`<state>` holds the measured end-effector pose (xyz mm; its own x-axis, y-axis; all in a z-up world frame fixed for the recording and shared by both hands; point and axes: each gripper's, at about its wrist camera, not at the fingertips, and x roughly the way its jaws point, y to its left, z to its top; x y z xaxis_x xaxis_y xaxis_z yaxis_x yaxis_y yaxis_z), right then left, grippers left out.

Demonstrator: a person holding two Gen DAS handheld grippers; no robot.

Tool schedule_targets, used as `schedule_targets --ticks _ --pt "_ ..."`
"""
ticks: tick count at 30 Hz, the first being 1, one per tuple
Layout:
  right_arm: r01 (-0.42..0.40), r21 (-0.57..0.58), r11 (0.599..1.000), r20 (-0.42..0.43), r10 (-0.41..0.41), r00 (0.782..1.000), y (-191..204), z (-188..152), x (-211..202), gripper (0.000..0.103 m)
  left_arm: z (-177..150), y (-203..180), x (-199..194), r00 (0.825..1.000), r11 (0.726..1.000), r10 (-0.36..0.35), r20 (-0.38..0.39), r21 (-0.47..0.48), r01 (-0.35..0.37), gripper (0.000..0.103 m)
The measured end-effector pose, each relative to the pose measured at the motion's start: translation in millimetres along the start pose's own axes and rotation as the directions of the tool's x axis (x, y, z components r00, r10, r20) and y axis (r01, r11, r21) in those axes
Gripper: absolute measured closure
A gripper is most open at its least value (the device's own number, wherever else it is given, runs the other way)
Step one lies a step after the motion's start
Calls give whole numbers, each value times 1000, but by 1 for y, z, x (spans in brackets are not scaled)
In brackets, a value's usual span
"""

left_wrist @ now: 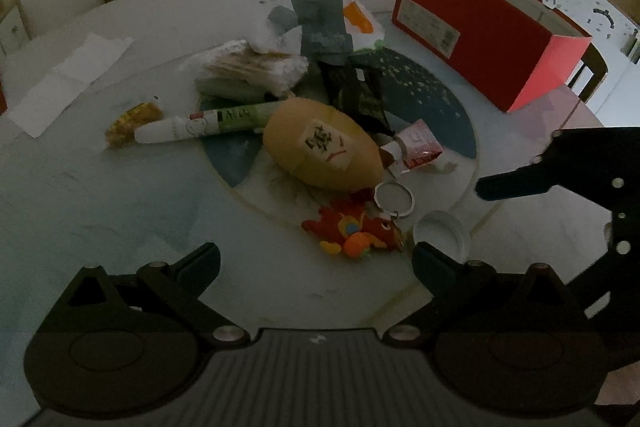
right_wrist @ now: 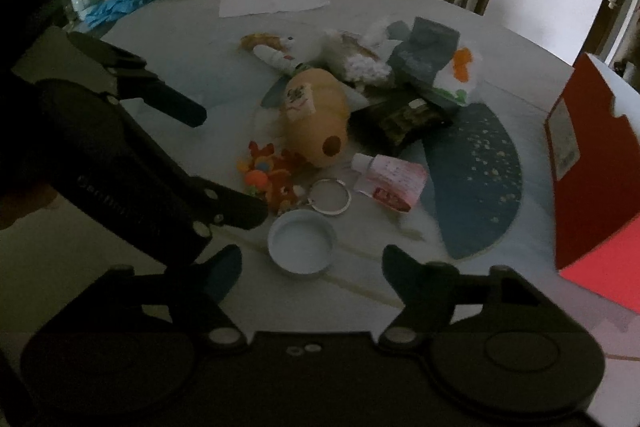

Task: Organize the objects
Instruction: 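Grasp the red plush toy with the left tool while the right tool grasps the white lid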

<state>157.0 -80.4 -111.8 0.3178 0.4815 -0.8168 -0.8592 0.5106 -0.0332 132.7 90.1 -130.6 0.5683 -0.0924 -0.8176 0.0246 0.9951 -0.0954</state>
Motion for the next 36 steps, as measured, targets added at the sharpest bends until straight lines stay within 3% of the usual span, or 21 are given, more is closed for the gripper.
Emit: schedule_targets --ticks 12,15,17,22,30,34,36 --pt "-55 -23 998 26 56 998 -3 3 7 49 -4 9 0 998 998 -60 15 -34 60 0" --pt "-65 -17 998 31 66 997 -6 3 7 62 -5 15 -3 997 996 -70 28 -46 72 1" --pt "-68 -10 998 32 68 997 -9 3 6 65 -6 17 -4 997 996 -71 34 -59 73 1" --pt "-60 2 998 29 60 998 -17 -1 3 65 -7 12 -3 999 998 -41 34 -36 42 1" --pt "-25 65 998 16 24 1000 -38 -14 -5 65 -9 -21 4 997 990 -29 74 140 18 1" --pt "-12 87 996 13 11 1000 -44 -19 -8 65 -8 -31 8 996 984 -29 81 180 14 2" --pt "-10 91 996 11 9 1000 -45 -21 -10 65 -7 -32 11 997 984 -30 75 179 16 8"
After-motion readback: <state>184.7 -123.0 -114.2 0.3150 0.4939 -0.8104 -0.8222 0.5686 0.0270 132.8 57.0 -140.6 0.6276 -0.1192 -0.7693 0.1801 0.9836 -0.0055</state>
